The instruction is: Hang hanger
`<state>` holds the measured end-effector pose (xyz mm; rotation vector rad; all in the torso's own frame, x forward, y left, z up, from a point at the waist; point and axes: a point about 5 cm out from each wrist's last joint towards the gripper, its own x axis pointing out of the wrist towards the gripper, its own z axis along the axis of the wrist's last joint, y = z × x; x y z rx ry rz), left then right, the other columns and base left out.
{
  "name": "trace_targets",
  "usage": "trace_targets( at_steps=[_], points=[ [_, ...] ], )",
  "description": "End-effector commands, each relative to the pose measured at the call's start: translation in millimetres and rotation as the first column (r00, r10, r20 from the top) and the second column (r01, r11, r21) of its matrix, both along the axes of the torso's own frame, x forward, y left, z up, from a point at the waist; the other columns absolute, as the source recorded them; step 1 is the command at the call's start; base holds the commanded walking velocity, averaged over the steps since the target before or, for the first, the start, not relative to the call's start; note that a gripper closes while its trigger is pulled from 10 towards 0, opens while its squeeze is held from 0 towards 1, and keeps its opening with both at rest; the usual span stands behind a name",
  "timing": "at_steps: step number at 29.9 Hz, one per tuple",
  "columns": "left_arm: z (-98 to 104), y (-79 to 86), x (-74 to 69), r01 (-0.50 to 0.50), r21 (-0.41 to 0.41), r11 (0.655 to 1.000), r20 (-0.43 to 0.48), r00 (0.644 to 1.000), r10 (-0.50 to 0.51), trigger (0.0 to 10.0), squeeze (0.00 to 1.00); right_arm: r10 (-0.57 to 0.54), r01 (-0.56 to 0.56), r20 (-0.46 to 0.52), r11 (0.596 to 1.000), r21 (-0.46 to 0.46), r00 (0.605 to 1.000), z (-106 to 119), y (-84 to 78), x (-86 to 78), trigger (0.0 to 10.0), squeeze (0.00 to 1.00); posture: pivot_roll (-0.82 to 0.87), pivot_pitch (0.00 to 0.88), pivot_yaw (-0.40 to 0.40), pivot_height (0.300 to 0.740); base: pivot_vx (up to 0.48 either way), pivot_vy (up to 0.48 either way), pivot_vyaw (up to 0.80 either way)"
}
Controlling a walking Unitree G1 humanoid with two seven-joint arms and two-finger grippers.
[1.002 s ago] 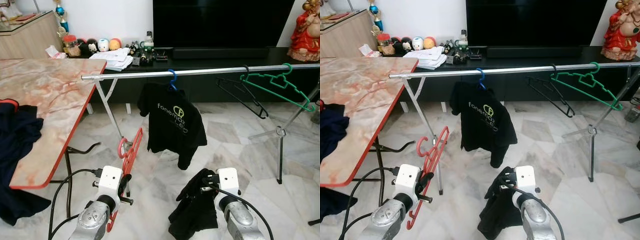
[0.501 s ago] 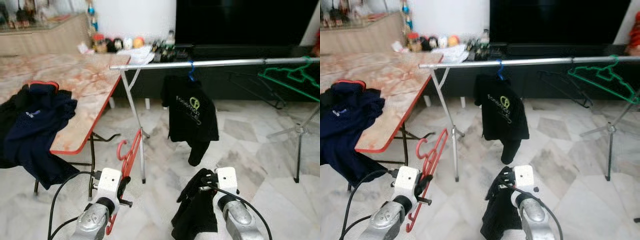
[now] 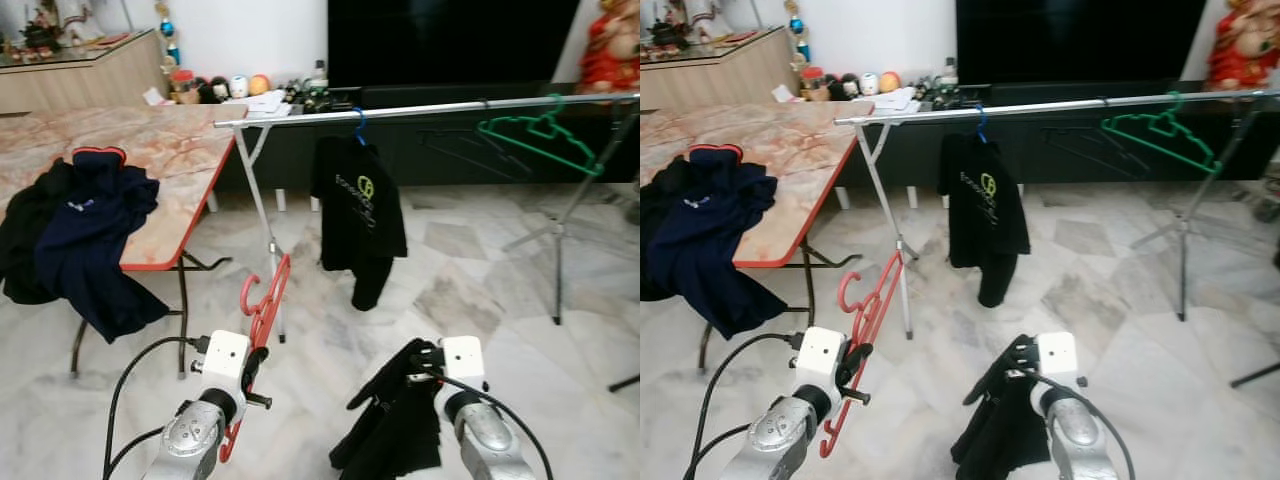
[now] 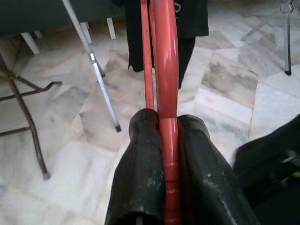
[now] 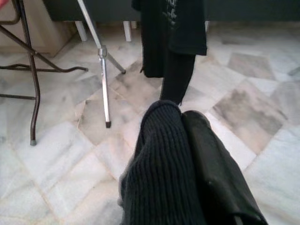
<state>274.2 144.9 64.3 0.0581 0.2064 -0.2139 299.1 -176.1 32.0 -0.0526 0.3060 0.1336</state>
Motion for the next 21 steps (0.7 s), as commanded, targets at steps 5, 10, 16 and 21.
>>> trace_targets(
  at_steps=[5, 10, 16, 21],
  points=[
    [3.2, 7.1, 1.8, -0.014, 0.024, 1.000, 0.009, 1.000, 0.014, 10.0, 0.00, 0.023, -0.024, 0.052, 1.000, 0.013, 0.998, 12.2, 10.4, 8.9, 10.0, 0.00, -0.01, 0.001, 0.063, 0.740, 0.000, 0.000, 0.00],
    [2.9, 7.4, 2.5, -0.002, 0.023, 1.000, 0.001, 1.000, 0.002, 10.0, 0.00, 0.021, -0.021, 0.057, 1.000, 0.011, 0.998, 13.9, 10.3, 10.5, 10.0, 0.00, -0.01, 0.000, 0.064, 0.740, 0.000, 0.000, 0.00],
    [3.0, 8.7, 3.8, 0.003, 0.030, 1.000, -0.001, 1.000, -0.003, 10.0, 0.00, 0.017, -0.017, 0.063, 1.000, 0.009, 0.998, 16.1, 10.4, 13.1, 10.0, 0.00, -0.01, 0.000, 0.064, 0.740, 0.000, 0.000, 0.00],
    [1.2, 6.8, 3.8, 0.041, 0.050, 0.998, -0.029, 0.999, -0.039, 10.0, 0.00, 0.014, -0.014, 0.060, 1.000, -0.001, 0.998, 16.7, 10.8, 15.2, 10.0, 0.00, -0.01, 0.000, 0.062, 0.740, 0.000, 0.000, 0.00]
  ],
)
